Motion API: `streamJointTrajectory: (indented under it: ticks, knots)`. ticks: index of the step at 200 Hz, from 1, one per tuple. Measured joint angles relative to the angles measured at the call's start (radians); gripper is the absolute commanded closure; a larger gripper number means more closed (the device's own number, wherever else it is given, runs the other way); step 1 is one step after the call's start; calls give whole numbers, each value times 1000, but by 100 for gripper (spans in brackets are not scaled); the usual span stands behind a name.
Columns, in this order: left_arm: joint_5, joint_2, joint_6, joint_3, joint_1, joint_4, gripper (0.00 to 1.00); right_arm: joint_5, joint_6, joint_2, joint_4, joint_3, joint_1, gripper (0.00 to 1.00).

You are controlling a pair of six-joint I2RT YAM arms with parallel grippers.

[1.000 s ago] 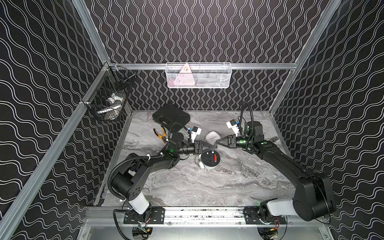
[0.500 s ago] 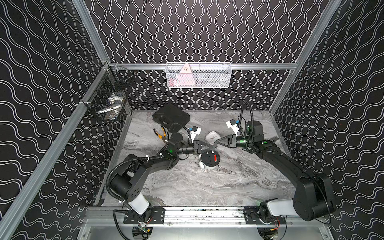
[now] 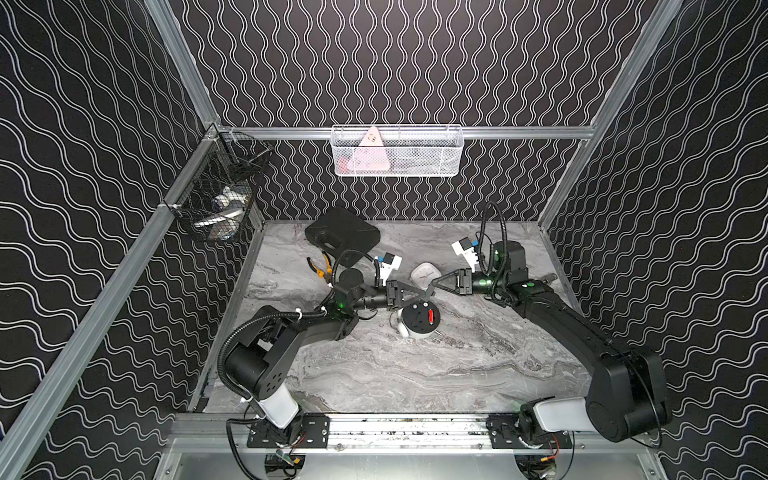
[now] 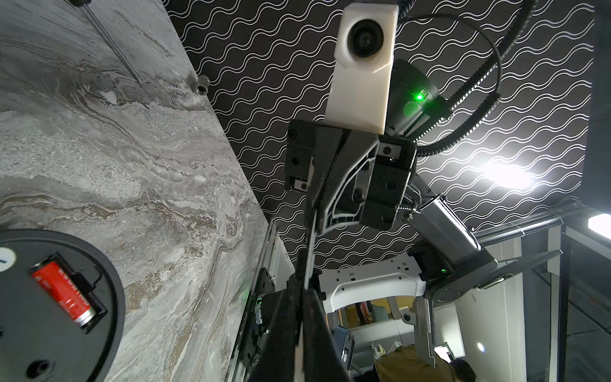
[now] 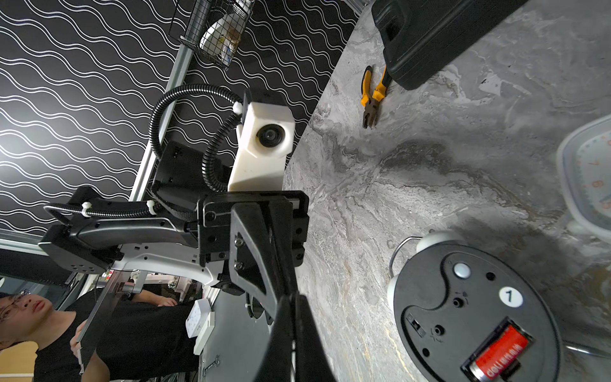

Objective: Insert the battery into the alarm
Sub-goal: Install the cover on the alarm.

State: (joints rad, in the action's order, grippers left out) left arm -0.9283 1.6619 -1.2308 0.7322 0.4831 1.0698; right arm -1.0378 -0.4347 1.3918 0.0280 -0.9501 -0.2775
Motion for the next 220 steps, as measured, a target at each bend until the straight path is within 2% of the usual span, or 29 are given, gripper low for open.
streamJointTrajectory:
  ticks: [9,31,49,62,74,97,156,188,220]
  knots:
    - [2,-2,3,0,0,-1,100,1,-2,0,0,0,0,96]
    - [9,-8,3,-4,0,6,100,18,-18,-13,0,2,0,67]
    - [18,-10,3,-15,1,16,100,43,-34,-42,-11,13,0,49]
    - [35,-10,-2,-23,0,24,100,74,-76,-69,-31,24,0,42]
    - [45,-8,-12,-28,0,49,100,110,-98,-95,-45,36,0,39]
    - [88,6,-42,-45,1,108,100,203,-161,-154,-56,61,0,40]
    - [219,35,-113,-75,13,227,100,406,-349,-272,-138,200,-40,57]
    - [242,39,-130,-75,20,244,100,428,-395,-237,-188,195,-63,70]
    - [248,43,-139,-75,24,249,100,426,-419,-190,-232,188,-89,74]
